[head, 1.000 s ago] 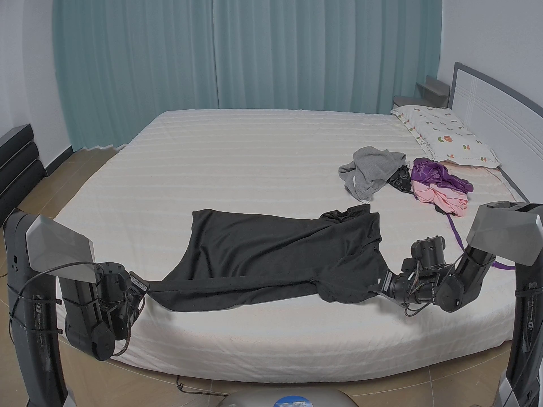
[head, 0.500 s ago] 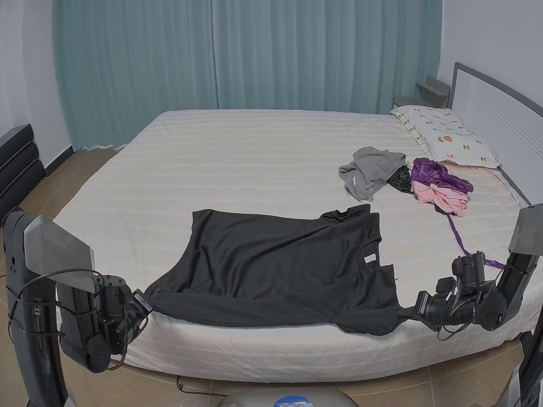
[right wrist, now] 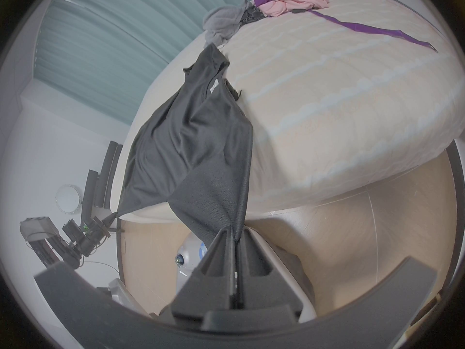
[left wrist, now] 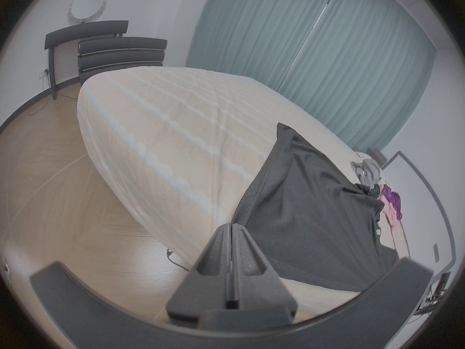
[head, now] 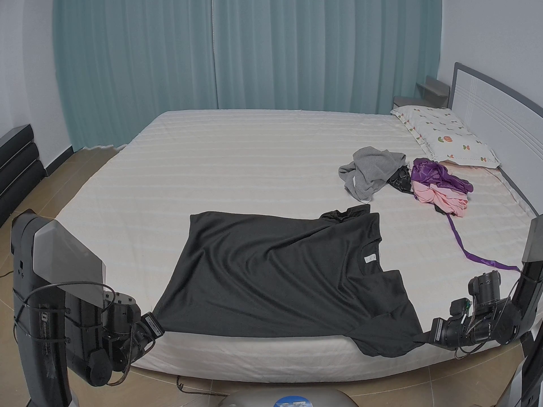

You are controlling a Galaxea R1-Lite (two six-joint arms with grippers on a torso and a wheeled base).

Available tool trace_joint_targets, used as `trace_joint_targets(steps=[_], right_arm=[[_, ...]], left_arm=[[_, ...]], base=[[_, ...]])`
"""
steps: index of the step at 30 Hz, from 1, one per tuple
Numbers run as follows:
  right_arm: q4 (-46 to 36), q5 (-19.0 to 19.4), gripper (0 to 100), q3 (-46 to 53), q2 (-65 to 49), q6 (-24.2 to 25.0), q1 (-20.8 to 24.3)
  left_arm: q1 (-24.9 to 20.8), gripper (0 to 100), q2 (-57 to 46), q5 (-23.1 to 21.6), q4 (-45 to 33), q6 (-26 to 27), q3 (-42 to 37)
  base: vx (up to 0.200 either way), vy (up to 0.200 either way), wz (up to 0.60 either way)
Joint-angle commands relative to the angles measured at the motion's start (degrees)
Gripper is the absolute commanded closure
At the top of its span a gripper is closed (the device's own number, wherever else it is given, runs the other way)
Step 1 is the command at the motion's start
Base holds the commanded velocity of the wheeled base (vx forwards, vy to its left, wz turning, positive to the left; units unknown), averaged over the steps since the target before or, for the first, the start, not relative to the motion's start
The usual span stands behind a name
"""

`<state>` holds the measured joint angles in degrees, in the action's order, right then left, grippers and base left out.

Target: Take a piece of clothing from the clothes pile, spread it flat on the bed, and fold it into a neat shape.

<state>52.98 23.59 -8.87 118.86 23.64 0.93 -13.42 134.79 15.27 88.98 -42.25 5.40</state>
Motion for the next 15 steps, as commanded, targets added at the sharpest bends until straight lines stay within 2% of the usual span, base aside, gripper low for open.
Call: trace_joint_targets(steps=[1, 12, 13, 15], right_arm=[[0.2, -0.2, 100, 0.5, 3.3, -1.8, 0.0], [6.6, -1.7, 100, -1.8, 8.6, -2.5, 2.0], [6.7, -2.8, 0, -2.4, 9.2, -2.5, 3.1], [6.7, -3.5, 0, -3.0, 9.5, -2.5, 3.4]], left_arm=[[-0.2, 100, 2.3, 0.1, 0.2, 0.6, -0.7], [-3.1, 100, 6.4, 0.0, 0.5, 0.2, -0.2], [-3.0, 100, 6.4, 0.0, 0.5, 0.2, -0.1], [-3.0, 100, 6.4, 0.0, 0.5, 0.1, -0.1]], base=[[0.000, 0.000, 0.00], [0.000, 0.000, 0.00], [0.000, 0.000, 0.00], [0.000, 0.000, 0.00]])
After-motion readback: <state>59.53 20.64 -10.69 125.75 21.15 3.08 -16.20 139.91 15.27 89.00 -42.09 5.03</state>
